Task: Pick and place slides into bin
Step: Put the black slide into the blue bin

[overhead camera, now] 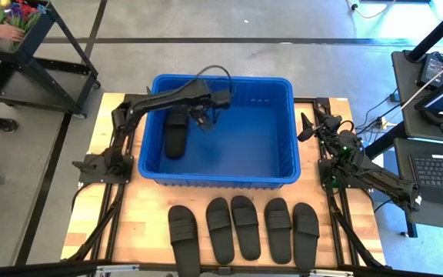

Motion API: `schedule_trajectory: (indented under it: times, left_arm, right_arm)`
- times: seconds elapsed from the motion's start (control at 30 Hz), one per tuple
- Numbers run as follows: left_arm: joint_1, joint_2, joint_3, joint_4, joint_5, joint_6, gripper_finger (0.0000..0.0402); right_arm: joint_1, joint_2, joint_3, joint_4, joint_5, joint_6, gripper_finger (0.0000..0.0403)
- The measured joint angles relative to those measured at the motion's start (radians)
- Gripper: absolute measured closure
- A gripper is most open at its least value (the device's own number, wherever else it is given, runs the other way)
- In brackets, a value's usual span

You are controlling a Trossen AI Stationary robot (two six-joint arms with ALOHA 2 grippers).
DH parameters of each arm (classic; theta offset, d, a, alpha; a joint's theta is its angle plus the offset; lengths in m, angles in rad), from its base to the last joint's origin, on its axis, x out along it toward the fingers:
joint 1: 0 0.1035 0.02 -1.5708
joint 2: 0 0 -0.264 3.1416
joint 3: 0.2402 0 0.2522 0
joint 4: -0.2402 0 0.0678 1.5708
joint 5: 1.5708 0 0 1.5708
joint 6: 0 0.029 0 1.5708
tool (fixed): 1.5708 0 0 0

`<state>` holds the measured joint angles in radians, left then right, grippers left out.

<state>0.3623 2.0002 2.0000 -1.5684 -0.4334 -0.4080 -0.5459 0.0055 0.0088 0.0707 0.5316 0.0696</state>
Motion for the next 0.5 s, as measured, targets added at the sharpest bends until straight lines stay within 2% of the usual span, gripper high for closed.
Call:
schedule_trajectory:
  times: [0.1,0.23,0.37,0.5]
  left_arm:
    - [-0.054,-0.060,0.080,0.065,-0.072,-0.001,0.0191]
    - [-0.153,-0.174,0.113,0.180,-0.149,-0.002,0.0191]
    - [-0.290,-0.277,0.114,0.260,-0.130,-0.001,0.0191]
    - [-0.461,-0.321,0.114,0.305,-0.080,-0.003,0.0191]
  right_arm:
    - [0.000,0.000,0.000,0.000,-0.001,0.000,0.0109]
    - [0.000,0.001,0.000,0.000,-0.001,0.000,0.0109]
    - [0.000,0.003,0.000,0.000,-0.001,0.000,0.0109]
    - [0.000,0.008,0.000,0.000,-0.001,-0.001,0.0109]
